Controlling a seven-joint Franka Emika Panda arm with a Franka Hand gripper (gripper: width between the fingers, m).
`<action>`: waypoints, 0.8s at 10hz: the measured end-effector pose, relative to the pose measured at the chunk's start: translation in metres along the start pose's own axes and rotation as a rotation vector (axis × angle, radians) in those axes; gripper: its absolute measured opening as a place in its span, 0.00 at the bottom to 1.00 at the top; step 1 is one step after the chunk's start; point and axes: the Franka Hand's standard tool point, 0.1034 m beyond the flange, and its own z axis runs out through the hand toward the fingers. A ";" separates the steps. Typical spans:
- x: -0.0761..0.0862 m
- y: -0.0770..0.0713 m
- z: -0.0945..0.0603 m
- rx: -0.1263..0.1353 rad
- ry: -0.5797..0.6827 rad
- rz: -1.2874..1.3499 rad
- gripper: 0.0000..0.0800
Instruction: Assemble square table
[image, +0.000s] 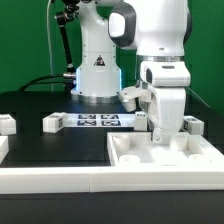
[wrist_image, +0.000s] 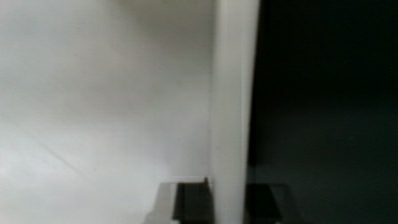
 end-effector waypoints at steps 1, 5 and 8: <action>0.000 0.000 0.000 -0.001 0.000 -0.002 0.08; -0.003 0.002 -0.004 -0.005 -0.003 0.003 0.47; 0.005 -0.001 -0.021 -0.026 -0.005 0.010 0.78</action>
Offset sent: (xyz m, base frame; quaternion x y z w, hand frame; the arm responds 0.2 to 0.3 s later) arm 0.0000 0.0000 0.0000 0.0000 0.0000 0.0000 1.0000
